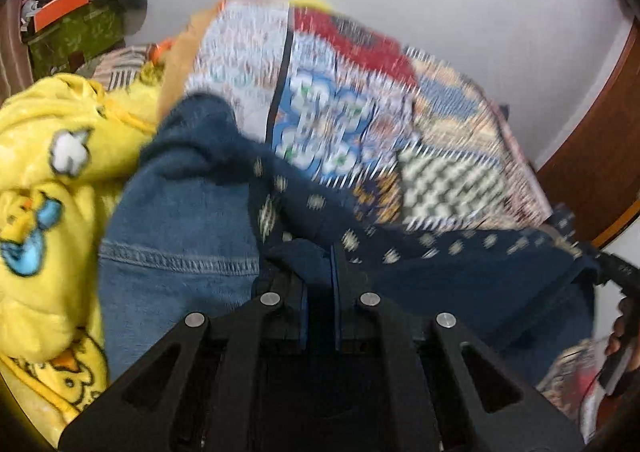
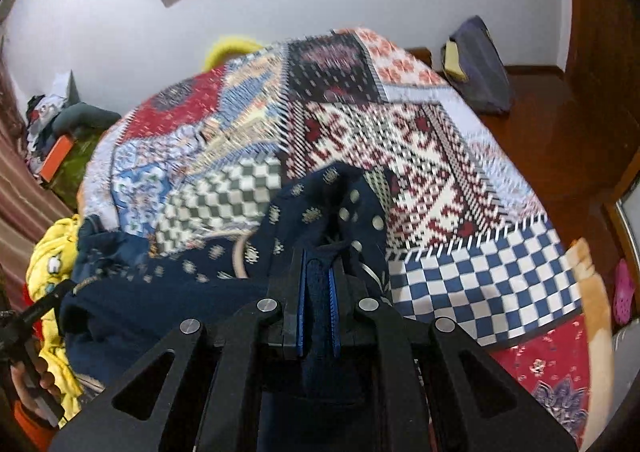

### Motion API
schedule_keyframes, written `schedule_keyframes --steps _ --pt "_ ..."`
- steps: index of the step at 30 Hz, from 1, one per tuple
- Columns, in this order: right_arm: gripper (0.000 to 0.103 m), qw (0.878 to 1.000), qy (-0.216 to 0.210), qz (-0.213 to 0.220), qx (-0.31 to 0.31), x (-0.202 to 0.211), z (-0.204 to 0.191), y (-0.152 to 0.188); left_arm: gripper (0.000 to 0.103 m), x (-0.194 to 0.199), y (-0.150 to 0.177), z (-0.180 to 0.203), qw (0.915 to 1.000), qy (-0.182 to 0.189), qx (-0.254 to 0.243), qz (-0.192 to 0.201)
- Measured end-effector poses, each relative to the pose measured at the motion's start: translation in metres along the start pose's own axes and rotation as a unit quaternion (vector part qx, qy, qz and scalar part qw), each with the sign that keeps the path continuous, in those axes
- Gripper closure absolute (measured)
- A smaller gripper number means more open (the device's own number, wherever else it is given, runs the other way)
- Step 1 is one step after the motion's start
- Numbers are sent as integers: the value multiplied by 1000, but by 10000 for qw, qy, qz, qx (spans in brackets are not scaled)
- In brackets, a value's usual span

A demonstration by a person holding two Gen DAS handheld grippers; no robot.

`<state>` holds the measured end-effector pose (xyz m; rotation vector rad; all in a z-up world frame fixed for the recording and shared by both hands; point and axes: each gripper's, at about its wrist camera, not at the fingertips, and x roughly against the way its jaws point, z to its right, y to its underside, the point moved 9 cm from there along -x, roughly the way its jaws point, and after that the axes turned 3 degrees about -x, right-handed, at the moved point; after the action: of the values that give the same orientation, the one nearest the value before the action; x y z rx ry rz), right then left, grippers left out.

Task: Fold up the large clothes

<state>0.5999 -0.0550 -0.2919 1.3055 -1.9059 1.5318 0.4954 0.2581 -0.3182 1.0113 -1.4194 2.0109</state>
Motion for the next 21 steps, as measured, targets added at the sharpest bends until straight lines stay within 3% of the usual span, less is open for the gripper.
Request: schedule_keyframes --steps 4,10,11,13,17,21 --pt "93 9999 -43 26 120 0 2 2 93 -22 18 1 9992 -58 -187 -348" --pt "69 9973 537 -27 508 23 -1 6 92 -6 30 7 9973 -139 -479 -545" --pt "65 9956 667 17 658 31 -2 8 88 -1 30 8 9969 -169 -533 -556" --pt "64 9929 738 83 928 47 -6 12 67 15 29 9 9958 -277 -678 -550" --pt "64 9916 560 159 1158 78 -16 24 61 61 20 23 9949 -117 -992 -113" --pt "60 9902 271 201 1358 96 -34 36 49 96 14 42 9929 30 -1158 283"
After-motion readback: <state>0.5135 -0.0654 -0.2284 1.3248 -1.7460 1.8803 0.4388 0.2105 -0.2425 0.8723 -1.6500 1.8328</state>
